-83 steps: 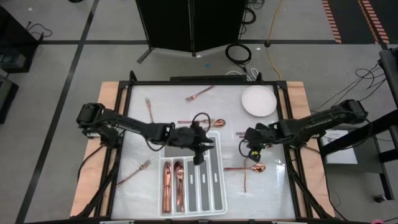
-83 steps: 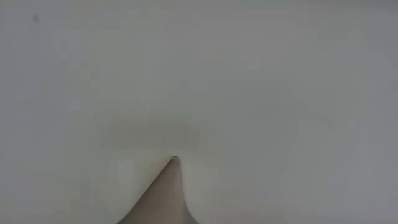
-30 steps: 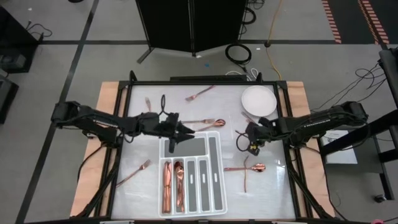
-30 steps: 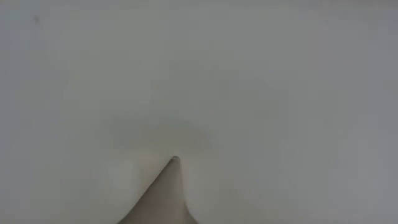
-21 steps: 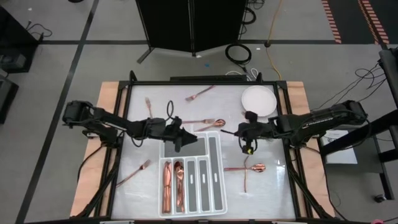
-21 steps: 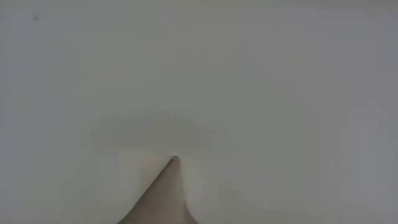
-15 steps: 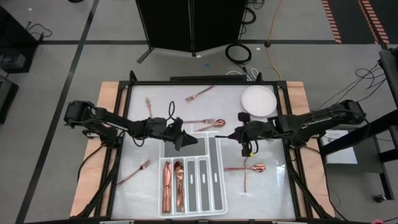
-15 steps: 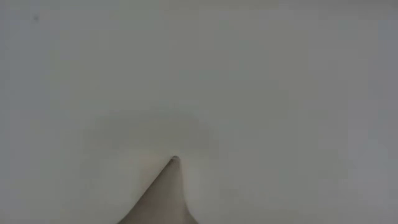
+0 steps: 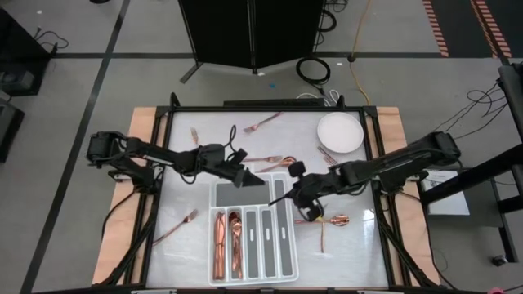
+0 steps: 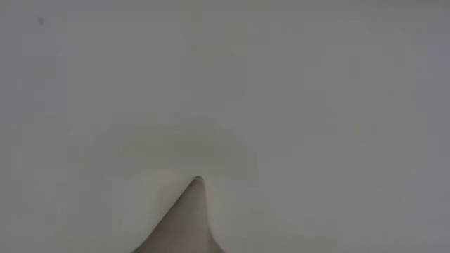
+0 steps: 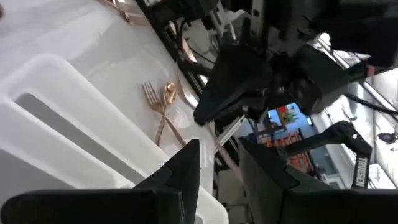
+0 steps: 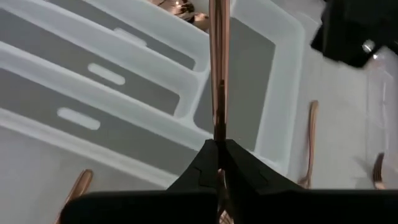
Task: Sort silverware
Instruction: Put the top right spoon into the silverware tray
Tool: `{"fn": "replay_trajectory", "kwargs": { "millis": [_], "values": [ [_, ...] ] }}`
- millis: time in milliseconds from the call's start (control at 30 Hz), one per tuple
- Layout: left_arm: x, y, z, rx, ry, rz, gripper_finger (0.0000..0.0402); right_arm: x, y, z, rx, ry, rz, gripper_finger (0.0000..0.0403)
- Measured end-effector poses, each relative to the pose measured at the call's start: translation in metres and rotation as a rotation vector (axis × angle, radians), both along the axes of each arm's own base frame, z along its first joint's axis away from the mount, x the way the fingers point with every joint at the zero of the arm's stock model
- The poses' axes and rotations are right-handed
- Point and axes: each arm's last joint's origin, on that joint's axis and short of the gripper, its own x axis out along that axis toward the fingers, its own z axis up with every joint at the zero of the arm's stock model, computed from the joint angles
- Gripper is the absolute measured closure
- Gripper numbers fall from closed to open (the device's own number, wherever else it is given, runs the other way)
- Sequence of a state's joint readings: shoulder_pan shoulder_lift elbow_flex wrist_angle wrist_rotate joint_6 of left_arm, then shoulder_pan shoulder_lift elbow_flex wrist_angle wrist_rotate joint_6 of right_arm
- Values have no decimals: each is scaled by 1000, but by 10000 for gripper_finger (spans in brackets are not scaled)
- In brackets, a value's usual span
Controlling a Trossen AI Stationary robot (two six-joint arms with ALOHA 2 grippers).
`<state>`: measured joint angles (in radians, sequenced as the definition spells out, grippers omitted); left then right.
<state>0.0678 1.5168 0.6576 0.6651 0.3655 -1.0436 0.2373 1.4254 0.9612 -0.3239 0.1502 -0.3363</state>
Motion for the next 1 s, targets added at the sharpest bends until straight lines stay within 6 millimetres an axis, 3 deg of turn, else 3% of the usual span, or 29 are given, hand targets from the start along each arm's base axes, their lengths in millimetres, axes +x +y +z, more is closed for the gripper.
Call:
{"fn": "replay_trajectory", "kwargs": {
  "millis": [367,500,700,1000],
  "values": [
    [19,-3,-28,-139,140,-28,290,49,12,3,-121,27,89,403],
    [21,-4,-29,-144,142,-60,290,61,12,-1,-171,115,71,403],
    [21,-7,-27,-147,138,-106,290,73,10,-14,-216,195,44,403],
    [16,-17,-40,-108,271,-122,290,74,13,-16,-201,197,39,403]
  ]
}}
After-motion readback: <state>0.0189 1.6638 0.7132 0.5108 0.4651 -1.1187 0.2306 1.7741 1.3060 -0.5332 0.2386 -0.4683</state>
